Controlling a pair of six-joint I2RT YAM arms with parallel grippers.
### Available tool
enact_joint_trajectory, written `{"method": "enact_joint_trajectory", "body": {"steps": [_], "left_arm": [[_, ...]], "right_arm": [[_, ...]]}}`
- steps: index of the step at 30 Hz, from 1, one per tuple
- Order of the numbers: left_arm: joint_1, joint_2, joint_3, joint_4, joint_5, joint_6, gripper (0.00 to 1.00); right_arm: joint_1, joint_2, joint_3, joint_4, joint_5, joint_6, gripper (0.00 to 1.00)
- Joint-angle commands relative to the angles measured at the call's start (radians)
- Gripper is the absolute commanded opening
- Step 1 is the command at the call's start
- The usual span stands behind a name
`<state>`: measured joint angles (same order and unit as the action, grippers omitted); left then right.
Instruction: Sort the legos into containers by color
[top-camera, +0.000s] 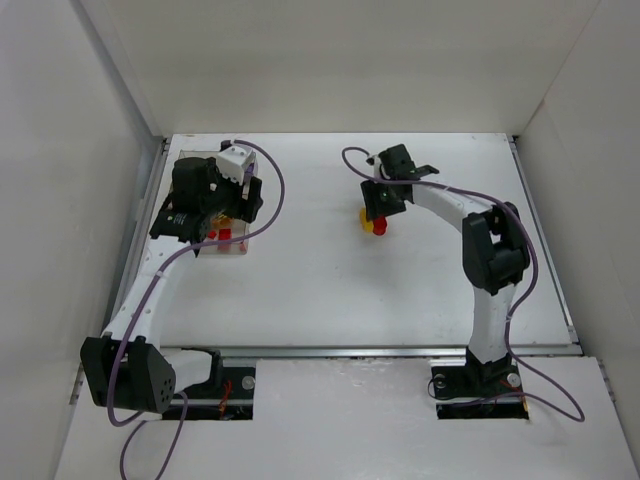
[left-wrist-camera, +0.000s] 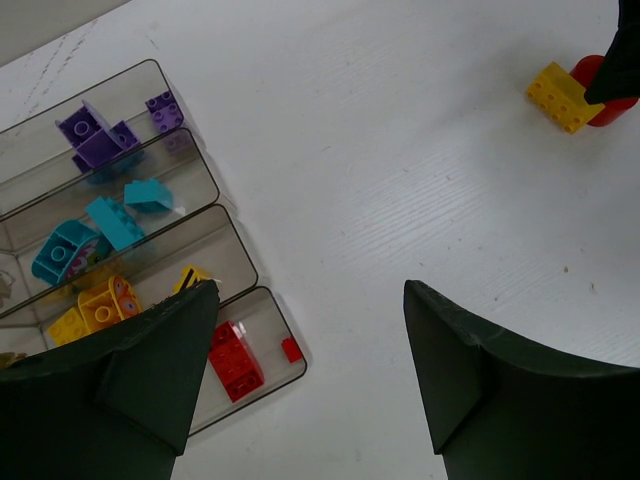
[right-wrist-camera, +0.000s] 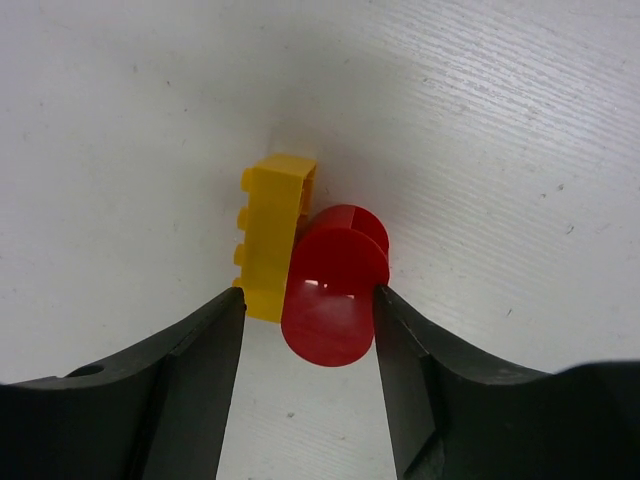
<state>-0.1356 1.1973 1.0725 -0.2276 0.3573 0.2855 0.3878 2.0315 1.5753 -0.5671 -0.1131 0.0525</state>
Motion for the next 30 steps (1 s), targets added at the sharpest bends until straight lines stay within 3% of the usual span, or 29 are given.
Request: {"method": "enact_joint_trajectory", "body": {"steps": [1, 8, 12, 17, 26, 30], "left_arm": [[0.002, -0.036, -0.014, 0.037, -0.004, -0.014, 0.71], [0.002, -0.036, -0.014, 0.037, 0.005, -0.023, 0.71], [0.002, -0.036, -0.014, 0.037, 0.005, -0.023, 0.71], [0.002, -0.036, -0.014, 0.037, 0.005, -0.023, 0.71], [0.002, -0.036, -0.025, 0.037, 0.005, -0.023, 0.71], [0.002, -0.036, -0.016, 0.037, 0.005, -0.023, 0.71]], "right_arm": [[0.006, -0.017, -0.024, 0.021, -0.020, 0.059, 0.60], [-0.018, -0.036, -0.006, 0.010, -0.010, 0.158, 0.60], [-0.089, -0.056, -0.043, 0.055, -0.129, 0.233, 0.60], [-0.099, -0.041, -0.043, 0.055, -0.168, 0.199, 0.64], [-0.099, 0.002, -0.069, 0.087, -0.200, 0.190, 0.64], [-0.099, 0.012, -0.096, 0.127, -0.211, 0.211, 0.53]]}}
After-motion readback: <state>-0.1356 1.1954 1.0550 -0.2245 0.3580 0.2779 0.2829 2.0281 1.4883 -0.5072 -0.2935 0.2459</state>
